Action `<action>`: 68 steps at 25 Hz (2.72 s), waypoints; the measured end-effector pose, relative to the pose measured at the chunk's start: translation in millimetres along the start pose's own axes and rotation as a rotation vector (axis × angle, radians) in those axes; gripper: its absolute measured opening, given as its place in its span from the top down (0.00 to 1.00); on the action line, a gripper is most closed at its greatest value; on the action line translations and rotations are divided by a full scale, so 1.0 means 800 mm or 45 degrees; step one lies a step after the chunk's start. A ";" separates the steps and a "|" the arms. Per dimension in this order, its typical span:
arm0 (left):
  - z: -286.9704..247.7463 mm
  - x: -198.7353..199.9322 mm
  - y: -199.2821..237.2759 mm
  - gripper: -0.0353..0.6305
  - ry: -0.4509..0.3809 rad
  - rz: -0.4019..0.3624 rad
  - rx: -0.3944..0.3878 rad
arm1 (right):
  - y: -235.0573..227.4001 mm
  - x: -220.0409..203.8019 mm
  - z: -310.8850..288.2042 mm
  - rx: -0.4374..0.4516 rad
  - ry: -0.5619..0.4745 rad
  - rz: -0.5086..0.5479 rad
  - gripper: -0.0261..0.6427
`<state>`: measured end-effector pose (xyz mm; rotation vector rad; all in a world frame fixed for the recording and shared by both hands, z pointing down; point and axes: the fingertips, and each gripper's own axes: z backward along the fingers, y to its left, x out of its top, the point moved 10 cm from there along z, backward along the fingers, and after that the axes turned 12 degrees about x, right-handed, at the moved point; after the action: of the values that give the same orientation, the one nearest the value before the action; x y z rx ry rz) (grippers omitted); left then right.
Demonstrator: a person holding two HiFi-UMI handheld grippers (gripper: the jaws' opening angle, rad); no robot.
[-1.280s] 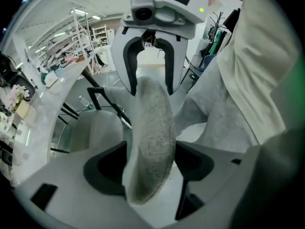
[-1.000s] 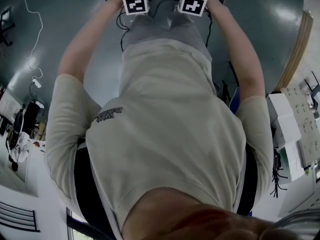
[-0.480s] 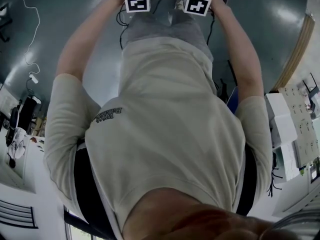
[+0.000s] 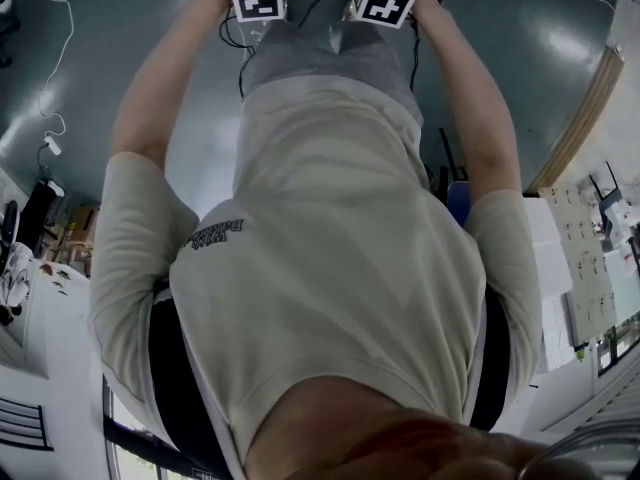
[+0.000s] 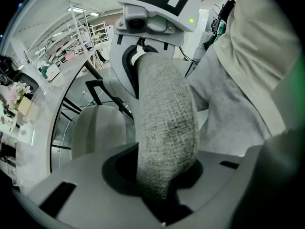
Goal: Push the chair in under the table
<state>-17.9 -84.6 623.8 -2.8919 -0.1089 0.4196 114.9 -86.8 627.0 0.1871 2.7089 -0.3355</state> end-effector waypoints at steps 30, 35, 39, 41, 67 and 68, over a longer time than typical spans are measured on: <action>-0.031 -0.045 0.144 0.74 0.029 0.236 0.035 | -0.174 0.011 0.049 0.075 0.017 0.158 0.77; -0.034 -0.064 0.168 0.72 0.026 0.248 0.068 | -0.202 0.021 0.048 0.066 0.012 0.150 0.77; -0.038 -0.071 0.185 0.72 0.032 0.256 0.082 | -0.221 0.025 0.048 0.067 0.029 0.154 0.77; -0.039 -0.074 0.193 0.72 0.034 0.259 0.090 | -0.230 0.026 0.050 0.068 0.037 0.156 0.77; -0.015 -0.072 0.209 0.70 0.103 0.231 0.142 | -0.258 0.038 0.064 0.147 0.155 0.126 0.71; -0.007 -0.071 0.209 0.70 0.095 0.242 0.134 | -0.258 0.039 0.068 0.153 0.160 0.116 0.71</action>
<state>-63.8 -254.3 607.4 -2.8193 0.1956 0.3375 70.2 -296.9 608.4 0.3767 2.7940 -0.4745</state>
